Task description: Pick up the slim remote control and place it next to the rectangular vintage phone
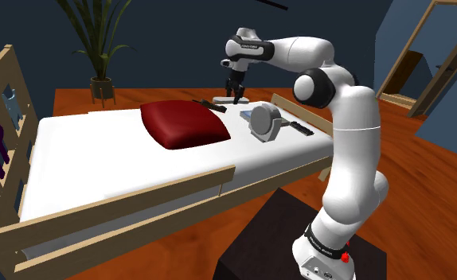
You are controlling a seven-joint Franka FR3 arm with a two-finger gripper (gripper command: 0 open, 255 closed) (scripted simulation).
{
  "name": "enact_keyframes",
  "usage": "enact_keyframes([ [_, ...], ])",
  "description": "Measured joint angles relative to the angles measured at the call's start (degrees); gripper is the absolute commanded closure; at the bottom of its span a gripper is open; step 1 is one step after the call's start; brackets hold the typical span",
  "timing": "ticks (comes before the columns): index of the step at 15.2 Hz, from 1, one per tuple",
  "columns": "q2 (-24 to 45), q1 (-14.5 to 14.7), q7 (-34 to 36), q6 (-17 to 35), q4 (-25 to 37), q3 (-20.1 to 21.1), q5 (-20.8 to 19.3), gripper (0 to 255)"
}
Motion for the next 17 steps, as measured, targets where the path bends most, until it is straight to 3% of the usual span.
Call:
enact_keyframes([
  [3,6.42,-3.16,-2.98,-3.73,10.17,-0.44,1.0,255],
  [5,8.25,-4.19,-3.98,-4.16,12.35,-0.56,1.25,255],
  [17,7.62,-3.93,-4.55,5.35,2.17,-0.55,1.31,255],
])
